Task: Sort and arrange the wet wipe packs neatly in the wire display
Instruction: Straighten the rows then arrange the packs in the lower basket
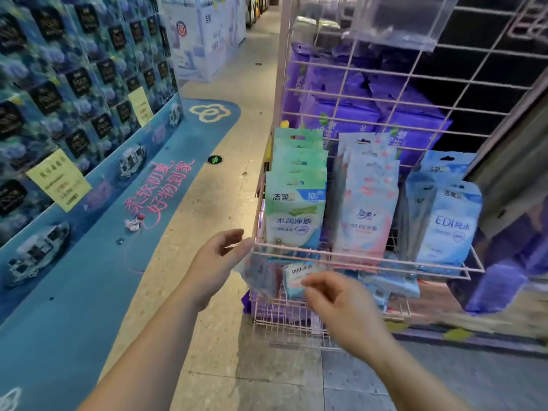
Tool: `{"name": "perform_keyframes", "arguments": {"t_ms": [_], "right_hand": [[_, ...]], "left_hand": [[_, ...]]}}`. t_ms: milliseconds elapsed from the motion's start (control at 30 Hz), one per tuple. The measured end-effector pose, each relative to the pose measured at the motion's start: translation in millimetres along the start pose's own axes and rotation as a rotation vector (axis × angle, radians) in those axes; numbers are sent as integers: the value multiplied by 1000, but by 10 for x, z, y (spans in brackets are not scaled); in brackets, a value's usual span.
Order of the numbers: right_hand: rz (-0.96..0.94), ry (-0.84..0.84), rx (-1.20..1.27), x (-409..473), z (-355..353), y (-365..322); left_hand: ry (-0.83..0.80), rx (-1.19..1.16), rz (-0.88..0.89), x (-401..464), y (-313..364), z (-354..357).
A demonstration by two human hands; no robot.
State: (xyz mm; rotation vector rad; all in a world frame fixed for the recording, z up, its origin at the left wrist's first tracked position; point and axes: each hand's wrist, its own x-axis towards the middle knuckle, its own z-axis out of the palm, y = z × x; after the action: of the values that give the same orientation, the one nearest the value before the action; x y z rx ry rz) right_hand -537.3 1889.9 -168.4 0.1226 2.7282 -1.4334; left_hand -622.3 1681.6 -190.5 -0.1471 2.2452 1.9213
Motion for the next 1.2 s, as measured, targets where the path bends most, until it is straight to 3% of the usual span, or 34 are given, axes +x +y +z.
{"name": "perform_keyframes", "arguments": {"t_ms": [67, 133, 267, 367, 533, 633, 767, 833, 900, 1000, 1100, 1200], "right_hand": [[88, -175, -51, 13, 247, 203], [133, -230, -63, 44, 414, 331], [196, -217, -54, 105, 528, 442], [246, -159, -26, 127, 515, 436], [213, -21, -113, 127, 404, 520], [72, -83, -246, 131, 386, 565], [28, -113, -49, 37, 375, 744], [103, -23, 17, -64, 235, 867], [168, 51, 80, -184, 48, 997], [233, 84, 145, -317, -214, 1136], [276, 106, 281, -406, -360, 1281], [303, 91, 264, -484, -435, 1426]], "left_hand": [[-54, 18, -27, 111, -169, 69], [-97, 95, -48, 218, -337, 160], [78, 68, -255, 349, -677, 300], [84, -10, -226, 343, -758, 317], [-170, -64, -90, 61, -653, 103], [-410, -83, -21, -135, -517, 88], [-648, -122, -24, -198, -428, 303], [-645, -172, -83, -114, -470, 425], [-495, 35, -52, 18, -538, 602], [-313, 551, 180, 136, -607, 1033], [-381, 964, 267, 117, -566, 1553], [-438, 1166, 221, 112, -551, 1848]]}}
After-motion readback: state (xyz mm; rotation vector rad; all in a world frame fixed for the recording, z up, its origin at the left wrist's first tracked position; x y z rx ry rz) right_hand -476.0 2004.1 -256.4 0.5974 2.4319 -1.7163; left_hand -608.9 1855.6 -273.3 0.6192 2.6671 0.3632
